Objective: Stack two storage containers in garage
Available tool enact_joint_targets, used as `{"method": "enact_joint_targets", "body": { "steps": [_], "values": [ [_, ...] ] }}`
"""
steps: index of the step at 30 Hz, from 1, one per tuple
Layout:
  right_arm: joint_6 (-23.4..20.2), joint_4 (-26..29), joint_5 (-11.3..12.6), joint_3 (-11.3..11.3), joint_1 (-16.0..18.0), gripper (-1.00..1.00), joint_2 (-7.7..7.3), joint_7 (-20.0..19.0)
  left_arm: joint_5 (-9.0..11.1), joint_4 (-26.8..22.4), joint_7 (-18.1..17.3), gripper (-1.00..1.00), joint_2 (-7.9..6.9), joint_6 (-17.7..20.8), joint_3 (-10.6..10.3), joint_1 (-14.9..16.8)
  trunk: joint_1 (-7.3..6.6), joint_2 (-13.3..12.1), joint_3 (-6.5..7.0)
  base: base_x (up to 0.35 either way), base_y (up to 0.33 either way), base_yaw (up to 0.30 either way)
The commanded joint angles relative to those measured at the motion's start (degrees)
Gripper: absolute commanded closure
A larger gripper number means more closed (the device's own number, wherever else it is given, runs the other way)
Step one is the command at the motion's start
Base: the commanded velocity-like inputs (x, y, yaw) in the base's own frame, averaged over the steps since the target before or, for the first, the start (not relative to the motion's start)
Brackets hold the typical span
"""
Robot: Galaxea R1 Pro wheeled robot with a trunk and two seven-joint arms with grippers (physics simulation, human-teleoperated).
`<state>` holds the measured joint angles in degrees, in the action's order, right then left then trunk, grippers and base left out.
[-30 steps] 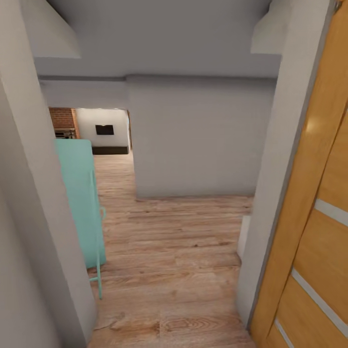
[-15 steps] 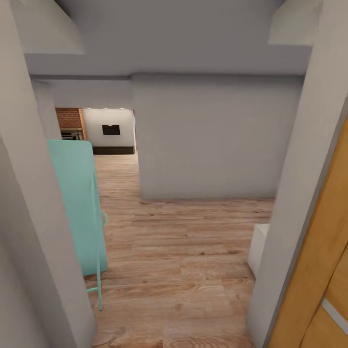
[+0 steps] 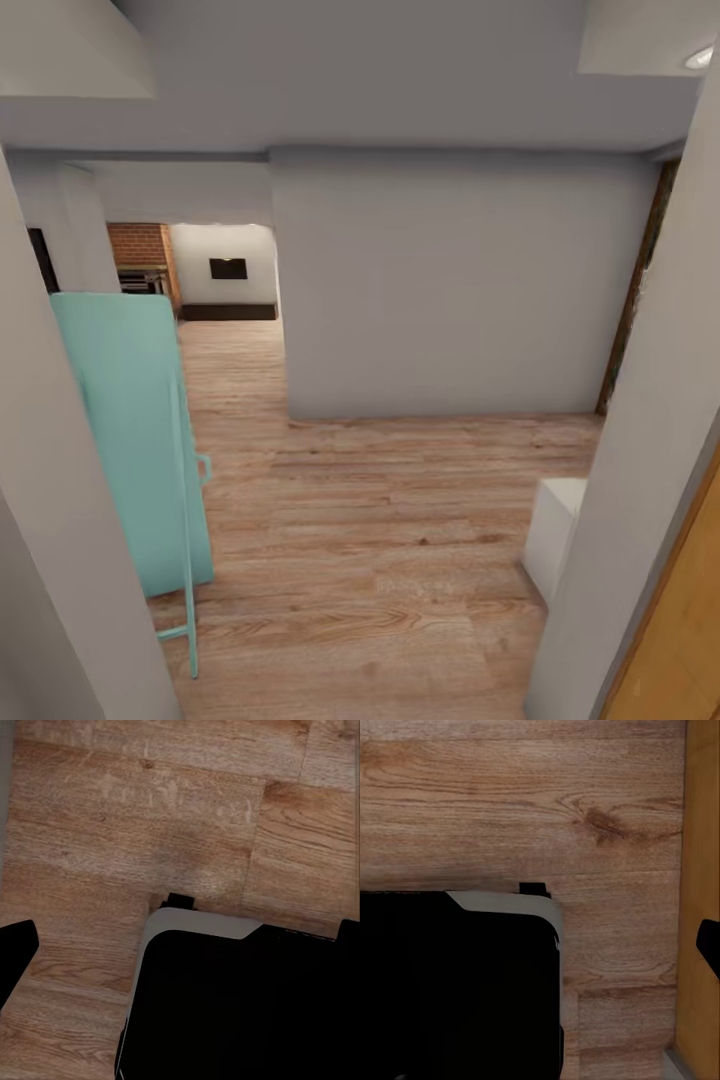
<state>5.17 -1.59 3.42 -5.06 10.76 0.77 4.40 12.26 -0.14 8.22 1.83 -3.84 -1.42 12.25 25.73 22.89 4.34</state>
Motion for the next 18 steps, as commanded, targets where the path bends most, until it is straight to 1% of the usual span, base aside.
{"method": "enact_joint_targets", "body": {
  "steps": [1, 18],
  "values": [
    [0.34, -0.17, 0.34, -0.47, 0.05, -1.00, 0.03, 0.17, 0.40, 0.05, 0.13, -1.00, 0.02, -0.20, -0.17, 0.00, 0.05, 0.03, -0.02, 0.322, 0.000, 0.000],
    [0.56, -0.17, 0.36, -0.47, 0.05, -1.00, 0.13, 0.17, 0.40, 0.05, 0.13, -1.00, 0.02, -0.20, -0.18, 0.00, 0.05, 0.03, -0.02, 0.322, 0.000, 0.000]
  ]
}}
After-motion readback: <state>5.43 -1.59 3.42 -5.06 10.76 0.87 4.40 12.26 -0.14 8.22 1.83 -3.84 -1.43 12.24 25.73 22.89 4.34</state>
